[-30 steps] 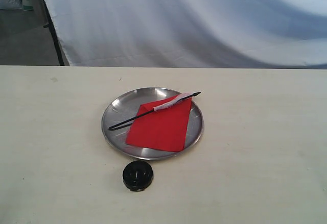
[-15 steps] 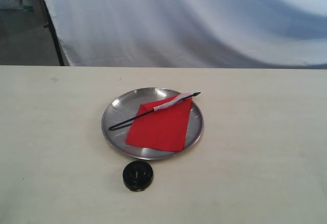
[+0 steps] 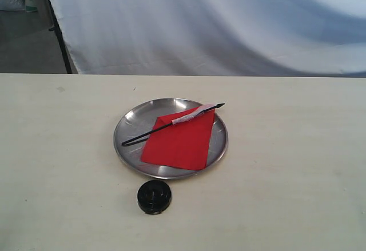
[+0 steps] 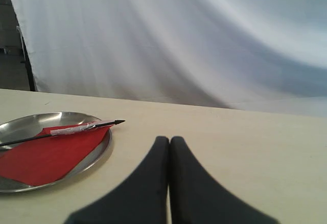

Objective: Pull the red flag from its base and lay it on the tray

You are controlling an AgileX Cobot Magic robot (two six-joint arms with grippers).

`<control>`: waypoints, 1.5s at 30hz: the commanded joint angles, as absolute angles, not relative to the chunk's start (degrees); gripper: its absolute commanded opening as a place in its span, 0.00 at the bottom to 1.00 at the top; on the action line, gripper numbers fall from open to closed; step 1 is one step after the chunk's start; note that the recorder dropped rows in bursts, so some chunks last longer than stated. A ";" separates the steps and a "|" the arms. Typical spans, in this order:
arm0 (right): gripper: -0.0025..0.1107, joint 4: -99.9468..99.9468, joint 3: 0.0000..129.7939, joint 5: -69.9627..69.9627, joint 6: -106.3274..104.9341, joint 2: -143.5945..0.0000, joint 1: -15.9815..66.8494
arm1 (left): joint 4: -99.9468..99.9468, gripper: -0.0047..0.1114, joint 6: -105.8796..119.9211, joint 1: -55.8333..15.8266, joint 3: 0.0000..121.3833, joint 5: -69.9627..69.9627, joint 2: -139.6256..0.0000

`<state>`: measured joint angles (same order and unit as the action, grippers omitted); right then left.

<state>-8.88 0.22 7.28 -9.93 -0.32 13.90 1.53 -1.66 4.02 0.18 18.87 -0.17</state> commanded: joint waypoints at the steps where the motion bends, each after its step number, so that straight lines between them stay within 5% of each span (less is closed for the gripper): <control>1: 0.02 -8.78 0.00 12.54 -10.71 0.00 13.64 | 1.96 0.04 -1.73 4.07 0.00 18.59 0.00; 45: 0.02 -1.33 0.00 19.82 -0.70 0.00 13.64 | 1.83 0.04 -1.73 4.07 0.00 18.59 0.00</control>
